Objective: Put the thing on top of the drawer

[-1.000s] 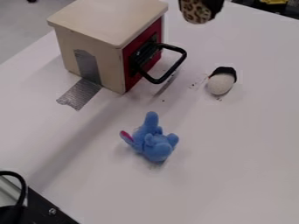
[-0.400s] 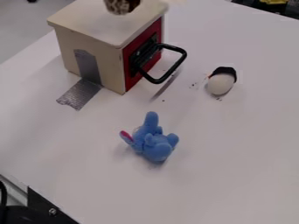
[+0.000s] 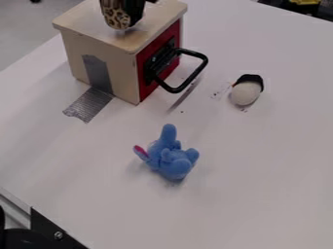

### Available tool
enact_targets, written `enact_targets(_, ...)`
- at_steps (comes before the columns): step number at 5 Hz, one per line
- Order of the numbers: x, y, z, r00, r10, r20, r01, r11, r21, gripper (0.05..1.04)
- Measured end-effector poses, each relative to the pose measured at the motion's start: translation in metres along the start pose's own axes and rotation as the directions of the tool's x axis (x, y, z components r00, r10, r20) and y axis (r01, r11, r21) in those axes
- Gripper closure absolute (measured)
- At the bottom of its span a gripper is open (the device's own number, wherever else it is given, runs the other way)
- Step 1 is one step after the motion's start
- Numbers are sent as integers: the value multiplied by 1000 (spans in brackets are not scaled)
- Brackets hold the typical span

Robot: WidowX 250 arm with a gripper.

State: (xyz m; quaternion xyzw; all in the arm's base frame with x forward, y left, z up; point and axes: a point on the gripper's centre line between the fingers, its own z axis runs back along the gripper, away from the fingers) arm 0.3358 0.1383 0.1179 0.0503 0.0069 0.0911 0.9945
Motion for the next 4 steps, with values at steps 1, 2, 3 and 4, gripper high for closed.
enact_targets(1, -5, 0, 0, 999, -5, -32, 5, 1000, -3, 166)
enact_targets(2, -5, 8, 17, 1000, 15, -24, -15, 1000, -14, 81)
enact_targets(3, -10, 18, 49, 999, 23, 29, -22, 999, -29, 85)
enact_targets(4, -19, 21, 68, 998, 1, 55, 2, 999, -51, 85)
